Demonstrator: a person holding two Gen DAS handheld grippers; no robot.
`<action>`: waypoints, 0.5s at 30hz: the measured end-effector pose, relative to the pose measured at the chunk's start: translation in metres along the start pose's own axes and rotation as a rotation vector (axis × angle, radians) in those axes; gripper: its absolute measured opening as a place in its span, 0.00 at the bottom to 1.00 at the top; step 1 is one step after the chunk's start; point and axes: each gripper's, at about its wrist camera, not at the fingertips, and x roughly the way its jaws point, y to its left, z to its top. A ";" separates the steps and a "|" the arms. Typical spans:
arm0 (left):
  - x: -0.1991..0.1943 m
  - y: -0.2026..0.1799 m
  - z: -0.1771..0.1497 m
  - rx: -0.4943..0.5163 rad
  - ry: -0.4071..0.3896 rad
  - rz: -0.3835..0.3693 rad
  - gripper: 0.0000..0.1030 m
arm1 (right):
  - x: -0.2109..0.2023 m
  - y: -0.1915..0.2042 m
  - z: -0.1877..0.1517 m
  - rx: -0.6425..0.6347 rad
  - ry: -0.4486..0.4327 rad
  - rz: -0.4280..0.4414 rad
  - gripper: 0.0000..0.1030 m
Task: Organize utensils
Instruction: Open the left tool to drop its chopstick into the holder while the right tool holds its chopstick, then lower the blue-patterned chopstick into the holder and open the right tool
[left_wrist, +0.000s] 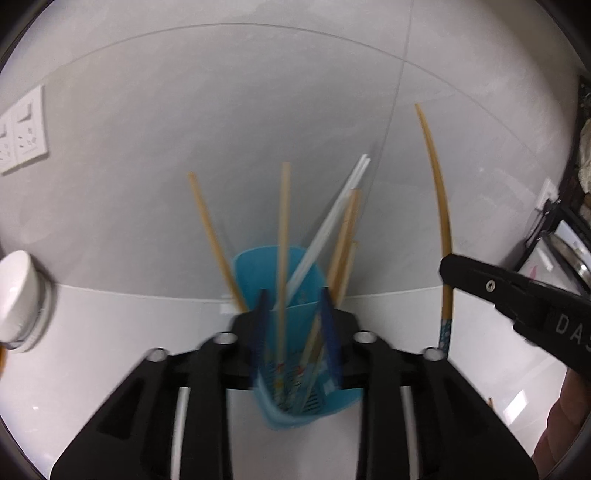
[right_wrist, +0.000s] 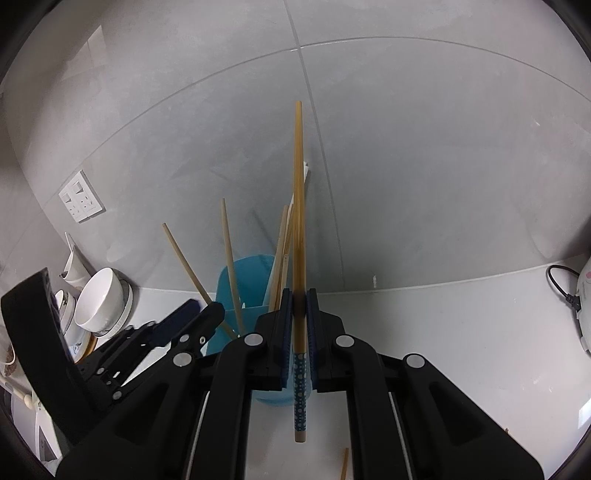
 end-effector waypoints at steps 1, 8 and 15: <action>-0.002 0.002 0.001 -0.007 0.010 0.008 0.41 | 0.000 0.000 0.001 0.000 -0.002 0.006 0.07; -0.020 0.023 0.001 -0.028 0.068 0.084 0.68 | 0.000 0.010 0.010 -0.005 -0.041 0.047 0.07; -0.029 0.050 -0.003 -0.069 0.087 0.114 0.82 | 0.009 0.023 0.015 -0.017 -0.093 0.088 0.07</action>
